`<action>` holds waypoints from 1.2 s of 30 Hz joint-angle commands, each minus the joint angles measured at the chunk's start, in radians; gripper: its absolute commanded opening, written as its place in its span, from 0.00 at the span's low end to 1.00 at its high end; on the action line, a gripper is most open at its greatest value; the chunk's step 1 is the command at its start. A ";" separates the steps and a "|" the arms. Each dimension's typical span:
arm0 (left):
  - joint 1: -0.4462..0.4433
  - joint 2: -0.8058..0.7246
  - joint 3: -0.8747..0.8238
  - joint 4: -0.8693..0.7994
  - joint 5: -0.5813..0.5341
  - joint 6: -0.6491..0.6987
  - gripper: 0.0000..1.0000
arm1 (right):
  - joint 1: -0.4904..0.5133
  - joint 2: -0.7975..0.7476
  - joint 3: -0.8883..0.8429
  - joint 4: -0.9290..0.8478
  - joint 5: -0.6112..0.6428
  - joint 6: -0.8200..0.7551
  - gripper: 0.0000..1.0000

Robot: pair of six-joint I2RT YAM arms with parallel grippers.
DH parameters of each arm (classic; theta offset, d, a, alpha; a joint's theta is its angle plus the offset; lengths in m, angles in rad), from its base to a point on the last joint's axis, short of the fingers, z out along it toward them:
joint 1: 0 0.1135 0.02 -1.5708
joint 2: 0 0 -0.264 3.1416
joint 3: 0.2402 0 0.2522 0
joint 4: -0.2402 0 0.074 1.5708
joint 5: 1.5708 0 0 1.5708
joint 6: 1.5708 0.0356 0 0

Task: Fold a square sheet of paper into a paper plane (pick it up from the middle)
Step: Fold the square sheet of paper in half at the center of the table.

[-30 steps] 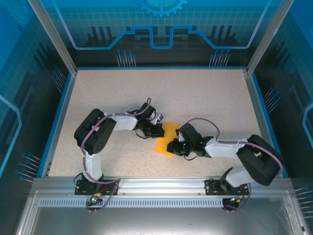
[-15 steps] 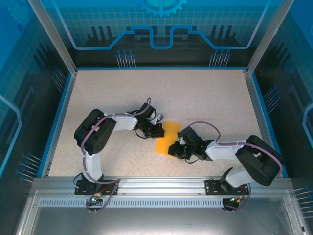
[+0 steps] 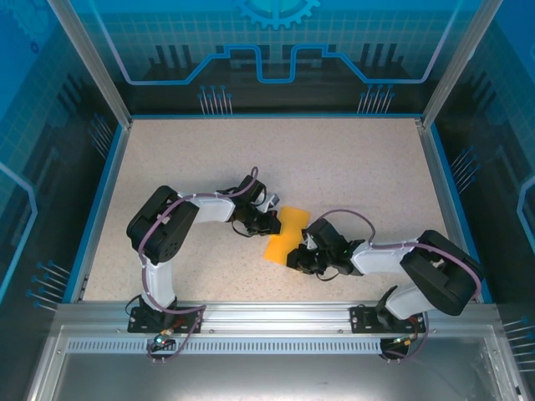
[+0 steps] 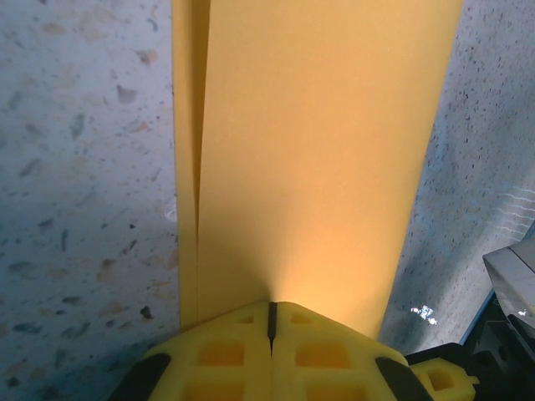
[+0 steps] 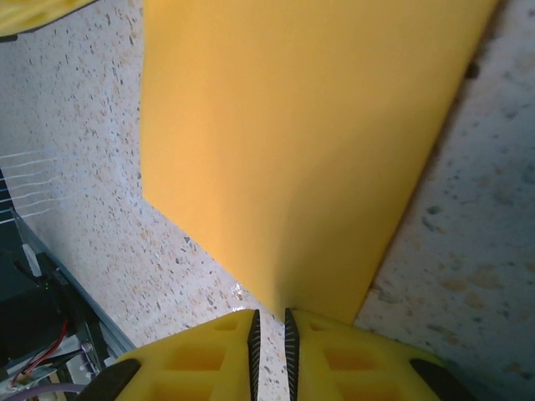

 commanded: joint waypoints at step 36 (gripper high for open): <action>-0.001 0.088 -0.049 -0.181 -0.207 0.031 0.00 | -0.483 0.422 0.396 -0.071 -0.129 -0.225 0.17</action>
